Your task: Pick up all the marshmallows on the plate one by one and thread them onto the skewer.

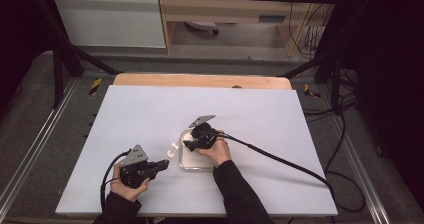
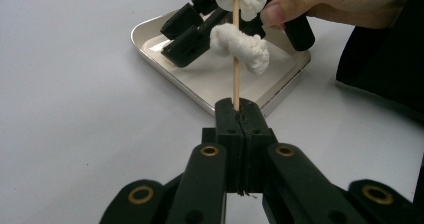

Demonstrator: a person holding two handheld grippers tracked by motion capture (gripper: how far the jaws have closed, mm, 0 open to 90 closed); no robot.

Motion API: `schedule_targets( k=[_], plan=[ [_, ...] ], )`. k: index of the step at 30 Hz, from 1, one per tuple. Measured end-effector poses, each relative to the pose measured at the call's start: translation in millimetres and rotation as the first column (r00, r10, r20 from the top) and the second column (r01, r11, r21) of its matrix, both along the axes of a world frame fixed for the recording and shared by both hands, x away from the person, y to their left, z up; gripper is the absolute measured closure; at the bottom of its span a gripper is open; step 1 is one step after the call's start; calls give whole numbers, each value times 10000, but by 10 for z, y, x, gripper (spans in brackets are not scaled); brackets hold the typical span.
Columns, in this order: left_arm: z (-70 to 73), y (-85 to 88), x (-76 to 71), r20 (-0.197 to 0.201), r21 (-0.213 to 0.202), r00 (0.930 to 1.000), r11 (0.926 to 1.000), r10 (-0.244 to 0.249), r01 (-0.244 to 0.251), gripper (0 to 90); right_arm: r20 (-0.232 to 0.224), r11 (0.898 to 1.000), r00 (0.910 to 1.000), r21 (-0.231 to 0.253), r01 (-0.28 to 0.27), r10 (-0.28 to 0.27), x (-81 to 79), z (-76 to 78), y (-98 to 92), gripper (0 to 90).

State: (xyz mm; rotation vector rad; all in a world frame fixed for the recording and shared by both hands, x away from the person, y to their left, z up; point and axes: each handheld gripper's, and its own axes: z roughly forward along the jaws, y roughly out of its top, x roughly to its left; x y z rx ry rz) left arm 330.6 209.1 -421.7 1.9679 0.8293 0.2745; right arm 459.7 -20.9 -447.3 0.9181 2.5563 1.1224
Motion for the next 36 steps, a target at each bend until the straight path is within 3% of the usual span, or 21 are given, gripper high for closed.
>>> schedule_targets(
  k=[10,19,29,36],
  plan=[
    [1,-7,-4,28,13,10000,10000,-5,5,887,345,10000,9994,-82,-29,32,-25,-20,10,677],
    [-2,-9,-5,33,14,10000,10000,-8,8,888,234,10000,9997,-21,71,-71,-43,70,-35,727],
    [0,-33,-16,72,22,9999,10000,-89,89,887,222,9944,9997,1052,-125,103,-161,402,-240,741],
    [1,-64,-27,102,39,9997,9998,-216,215,887,54,9770,9998,2124,-191,184,-292,567,-502,746]
  ],
)
